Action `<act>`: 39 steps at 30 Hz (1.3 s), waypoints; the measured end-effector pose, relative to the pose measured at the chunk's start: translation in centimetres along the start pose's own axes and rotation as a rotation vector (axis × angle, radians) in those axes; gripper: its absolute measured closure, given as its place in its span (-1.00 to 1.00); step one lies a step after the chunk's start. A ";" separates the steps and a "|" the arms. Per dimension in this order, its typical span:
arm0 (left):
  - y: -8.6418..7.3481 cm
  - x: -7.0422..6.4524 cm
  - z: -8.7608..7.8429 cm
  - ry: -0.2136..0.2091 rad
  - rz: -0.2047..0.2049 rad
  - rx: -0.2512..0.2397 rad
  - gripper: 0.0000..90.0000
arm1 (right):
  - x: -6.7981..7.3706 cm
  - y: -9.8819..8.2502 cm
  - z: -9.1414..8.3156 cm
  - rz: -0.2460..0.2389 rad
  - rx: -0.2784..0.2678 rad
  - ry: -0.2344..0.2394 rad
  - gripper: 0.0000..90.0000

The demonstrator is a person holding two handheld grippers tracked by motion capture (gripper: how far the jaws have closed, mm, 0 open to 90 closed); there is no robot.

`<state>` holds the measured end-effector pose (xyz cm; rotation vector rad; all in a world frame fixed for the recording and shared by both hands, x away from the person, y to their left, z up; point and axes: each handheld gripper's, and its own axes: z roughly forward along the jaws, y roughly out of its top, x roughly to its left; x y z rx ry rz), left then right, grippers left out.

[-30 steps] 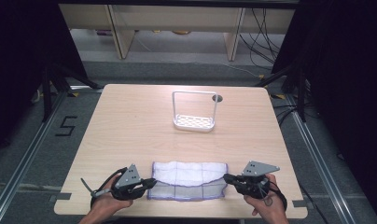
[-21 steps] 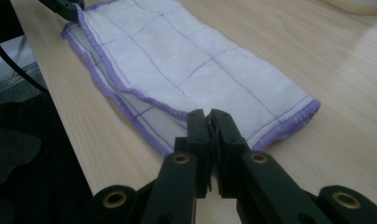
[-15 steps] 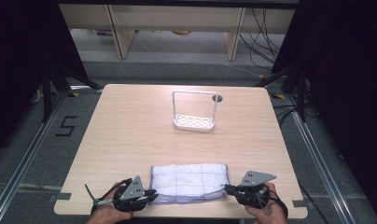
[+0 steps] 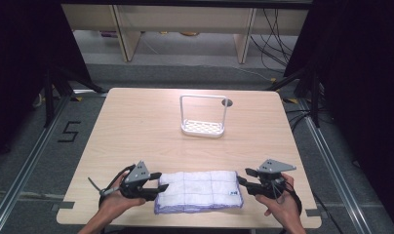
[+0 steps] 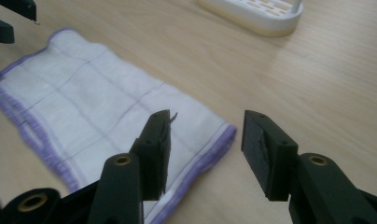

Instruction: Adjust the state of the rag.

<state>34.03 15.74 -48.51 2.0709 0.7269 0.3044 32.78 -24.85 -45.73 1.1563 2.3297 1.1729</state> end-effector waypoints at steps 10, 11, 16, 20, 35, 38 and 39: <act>0.1 3.6 2.8 -0.008 -0.083 0.081 0.10 | -2.0 0.9 3.9 -0.011 0.077 -0.016 0.16; 0.0 3.7 2.9 -0.015 -0.079 0.095 0.10 | -2.1 1.0 4.0 -0.007 0.085 -0.017 0.16; -0.3 3.8 3.2 -0.015 -0.049 0.146 0.10 | -2.4 1.0 5.1 0.000 0.131 -0.020 0.16; -0.5 3.4 3.5 -0.016 -0.030 0.166 0.16 | -2.0 0.8 6.2 0.005 0.140 -0.013 0.16; -0.8 2.5 3.3 -0.043 0.003 0.169 0.81 | -1.8 0.5 7.6 -0.055 0.186 0.023 0.79; -1.1 2.2 3.0 -0.045 -0.020 0.157 0.83 | -1.8 1.0 7.6 -0.079 0.202 0.028 0.86; -1.1 2.2 2.8 -0.046 0.008 0.164 0.84 | -1.8 1.3 7.8 -0.078 0.184 0.028 0.87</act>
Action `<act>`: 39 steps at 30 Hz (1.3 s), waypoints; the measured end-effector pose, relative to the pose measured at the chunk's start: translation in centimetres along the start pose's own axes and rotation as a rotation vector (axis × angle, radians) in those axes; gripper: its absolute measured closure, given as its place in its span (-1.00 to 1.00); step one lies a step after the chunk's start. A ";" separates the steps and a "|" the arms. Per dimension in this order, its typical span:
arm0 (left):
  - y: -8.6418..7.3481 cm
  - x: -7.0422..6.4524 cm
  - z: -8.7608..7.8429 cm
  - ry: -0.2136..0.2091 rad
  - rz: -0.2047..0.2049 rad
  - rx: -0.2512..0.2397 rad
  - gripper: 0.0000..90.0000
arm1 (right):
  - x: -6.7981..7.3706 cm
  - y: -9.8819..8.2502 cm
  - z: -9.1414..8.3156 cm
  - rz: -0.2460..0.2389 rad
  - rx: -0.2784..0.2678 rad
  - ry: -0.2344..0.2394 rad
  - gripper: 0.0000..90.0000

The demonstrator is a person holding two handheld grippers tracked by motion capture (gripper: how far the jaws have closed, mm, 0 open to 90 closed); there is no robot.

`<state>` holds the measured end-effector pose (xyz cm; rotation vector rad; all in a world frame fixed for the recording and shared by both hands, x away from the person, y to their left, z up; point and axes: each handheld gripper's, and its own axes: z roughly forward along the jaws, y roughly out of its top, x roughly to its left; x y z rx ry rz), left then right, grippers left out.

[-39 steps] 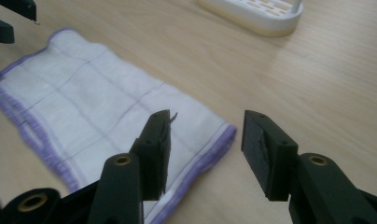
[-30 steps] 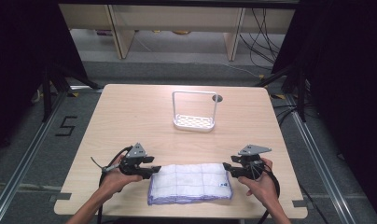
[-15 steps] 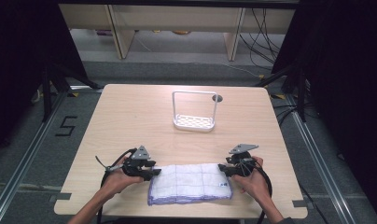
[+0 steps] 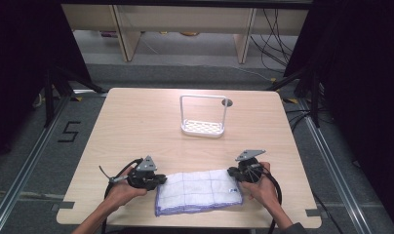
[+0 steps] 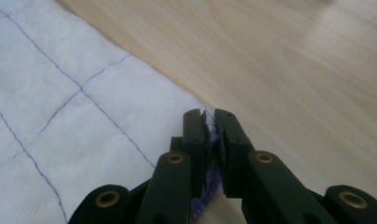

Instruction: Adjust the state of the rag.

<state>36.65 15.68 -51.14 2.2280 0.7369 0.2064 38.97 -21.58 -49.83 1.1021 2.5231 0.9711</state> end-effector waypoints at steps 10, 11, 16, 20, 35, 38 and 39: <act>-1.3 -3.5 -1.4 -0.024 0.063 -0.013 0.85 | -1.6 5.6 2.6 -0.076 0.015 0.008 0.88; -1.4 -4.2 -1.4 -0.042 0.054 -0.032 0.85 | -1.8 6.4 3.1 -0.095 0.016 0.006 0.88; -1.6 -6.2 -1.4 -0.075 0.116 -0.024 0.85 | -1.7 9.2 5.3 -0.160 0.045 0.049 0.88; -1.7 -7.8 -1.1 -0.085 0.122 -0.044 0.85 | -1.1 10.7 6.6 -0.198 0.053 0.076 0.88; -0.8 -10.6 0.5 -0.148 0.120 -0.092 0.62 | 0.6 12.9 9.6 -0.233 0.033 0.128 0.54; -0.6 -10.4 0.1 -0.158 0.065 -0.135 0.20 | -0.2 13.3 8.2 -0.162 -0.021 0.114 0.34; -0.5 -10.2 -0.2 -0.147 0.054 -0.128 0.10 | -0.4 13.3 7.6 -0.150 -0.057 0.119 0.31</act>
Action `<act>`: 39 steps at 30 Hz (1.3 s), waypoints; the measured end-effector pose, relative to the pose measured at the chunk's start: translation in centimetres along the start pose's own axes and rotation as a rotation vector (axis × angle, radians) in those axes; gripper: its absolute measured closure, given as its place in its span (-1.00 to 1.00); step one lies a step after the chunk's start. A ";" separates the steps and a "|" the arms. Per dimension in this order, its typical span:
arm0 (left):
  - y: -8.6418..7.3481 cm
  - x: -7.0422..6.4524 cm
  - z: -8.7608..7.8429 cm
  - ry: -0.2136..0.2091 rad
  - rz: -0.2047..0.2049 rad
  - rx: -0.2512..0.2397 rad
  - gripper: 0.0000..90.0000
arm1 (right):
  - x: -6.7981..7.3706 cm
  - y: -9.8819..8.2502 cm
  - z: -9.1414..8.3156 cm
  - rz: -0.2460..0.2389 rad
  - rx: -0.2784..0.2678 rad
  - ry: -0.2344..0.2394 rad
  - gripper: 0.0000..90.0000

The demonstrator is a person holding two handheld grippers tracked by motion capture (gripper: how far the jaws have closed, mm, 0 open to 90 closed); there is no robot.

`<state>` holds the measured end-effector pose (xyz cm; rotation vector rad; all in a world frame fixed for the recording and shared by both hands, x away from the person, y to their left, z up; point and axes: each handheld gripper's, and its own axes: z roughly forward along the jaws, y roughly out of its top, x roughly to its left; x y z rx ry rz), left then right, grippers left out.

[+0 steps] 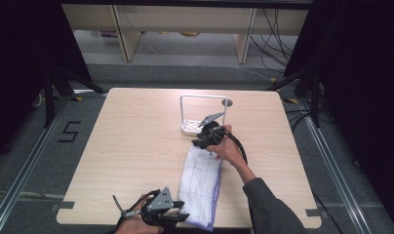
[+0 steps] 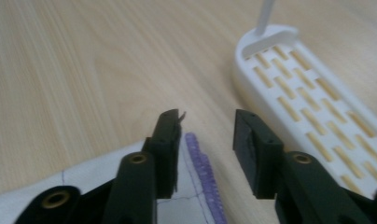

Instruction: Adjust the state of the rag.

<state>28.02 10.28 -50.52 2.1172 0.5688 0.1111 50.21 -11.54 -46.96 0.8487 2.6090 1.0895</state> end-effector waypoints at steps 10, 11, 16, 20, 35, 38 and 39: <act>2.2 5.2 -1.3 0.130 -0.103 -0.088 -0.08 | 0.0 -3.0 -7.5 0.131 -0.076 -0.099 0.12; 2.4 5.8 -1.2 0.138 -0.102 -0.085 -0.09 | 0.0 -3.6 -7.8 0.152 -0.079 -0.100 0.12; 3.7 9.4 0.5 0.183 -0.118 -0.059 -0.14 | -0.7 -6.2 -8.6 0.195 -0.075 -0.137 0.10; 5.0 11.7 2.0 0.203 -0.133 -0.033 -0.15 | -0.8 -7.2 -8.6 0.249 -0.075 -0.153 0.07; 7.3 16.2 6.3 0.200 -0.174 0.010 -0.13 | -0.6 -7.1 -7.6 0.253 -0.016 -0.155 0.03; 7.5 16.5 6.9 0.195 -0.179 0.006 -0.09 | -0.6 -7.2 -7.1 0.243 -0.040 -0.162 0.03; 7.6 16.5 7.3 0.191 -0.191 -0.002 -0.09 | -0.4 -7.1 -7.3 0.256 0.002 -0.149 0.01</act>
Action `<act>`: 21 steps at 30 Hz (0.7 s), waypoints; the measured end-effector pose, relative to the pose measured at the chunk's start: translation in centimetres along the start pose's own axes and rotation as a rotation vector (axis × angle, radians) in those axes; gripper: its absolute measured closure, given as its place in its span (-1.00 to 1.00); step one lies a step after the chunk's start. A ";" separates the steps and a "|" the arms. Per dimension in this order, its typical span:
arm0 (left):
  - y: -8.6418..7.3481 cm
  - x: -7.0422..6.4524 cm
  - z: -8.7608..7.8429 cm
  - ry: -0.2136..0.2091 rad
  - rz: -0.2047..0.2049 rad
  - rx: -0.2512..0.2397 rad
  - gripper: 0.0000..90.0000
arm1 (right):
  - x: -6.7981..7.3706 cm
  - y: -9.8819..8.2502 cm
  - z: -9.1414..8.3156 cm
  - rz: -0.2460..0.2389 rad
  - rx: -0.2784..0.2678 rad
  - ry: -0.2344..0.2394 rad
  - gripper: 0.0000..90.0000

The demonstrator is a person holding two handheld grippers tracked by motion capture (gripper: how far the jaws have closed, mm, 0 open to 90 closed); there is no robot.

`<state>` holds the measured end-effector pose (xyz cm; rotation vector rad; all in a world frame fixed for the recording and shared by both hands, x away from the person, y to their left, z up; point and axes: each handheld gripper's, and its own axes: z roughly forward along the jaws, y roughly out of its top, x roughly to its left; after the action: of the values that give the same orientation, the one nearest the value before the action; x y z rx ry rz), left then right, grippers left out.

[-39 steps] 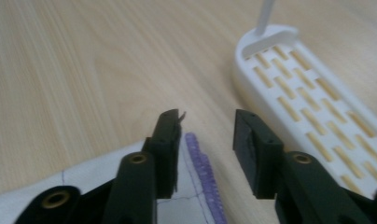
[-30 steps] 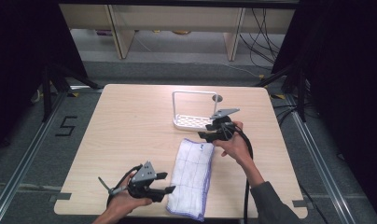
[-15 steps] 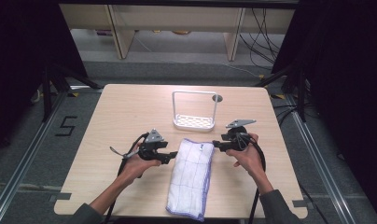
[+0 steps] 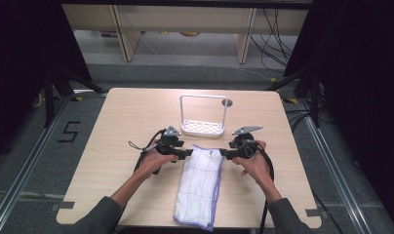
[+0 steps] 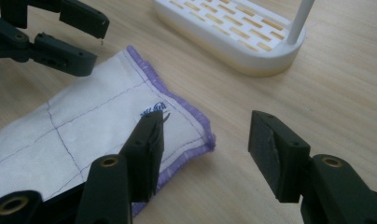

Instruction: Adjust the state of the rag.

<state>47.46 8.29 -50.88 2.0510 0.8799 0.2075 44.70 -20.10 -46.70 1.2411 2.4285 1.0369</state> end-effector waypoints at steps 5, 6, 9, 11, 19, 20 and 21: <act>0.7 -0.3 0.9 -0.028 -0.003 -0.017 -0.03 | 0.1 0.0 0.9 -0.033 -0.001 -0.008 -0.02; 0.7 -0.5 1.1 -0.030 -0.007 -0.026 0.02 | 0.1 0.0 1.1 -0.028 0.003 -0.008 -0.03; 0.6 -0.8 1.7 -0.021 0.048 0.036 0.07 | 0.1 -0.1 1.5 -0.009 0.011 -0.003 -0.03; 0.6 -0.8 1.9 -0.026 0.051 0.043 0.09 | 0.2 -0.1 1.8 0.007 0.022 0.002 -0.02; 0.4 -0.7 2.2 -0.033 0.041 0.022 0.22 | 0.2 -0.1 2.8 -0.008 0.027 0.005 0.00; 0.4 -0.7 2.2 -0.038 0.042 0.020 0.26 | 0.1 -0.2 2.9 -0.029 0.042 -0.004 0.00; 0.4 -0.6 2.2 -0.039 0.045 0.019 0.32 | 0.2 -0.1 2.8 -0.005 0.054 -0.001 0.01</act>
<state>48.19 6.32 -51.81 2.0866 0.8157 0.1834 45.85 -18.64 -48.79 1.2509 2.4733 0.9754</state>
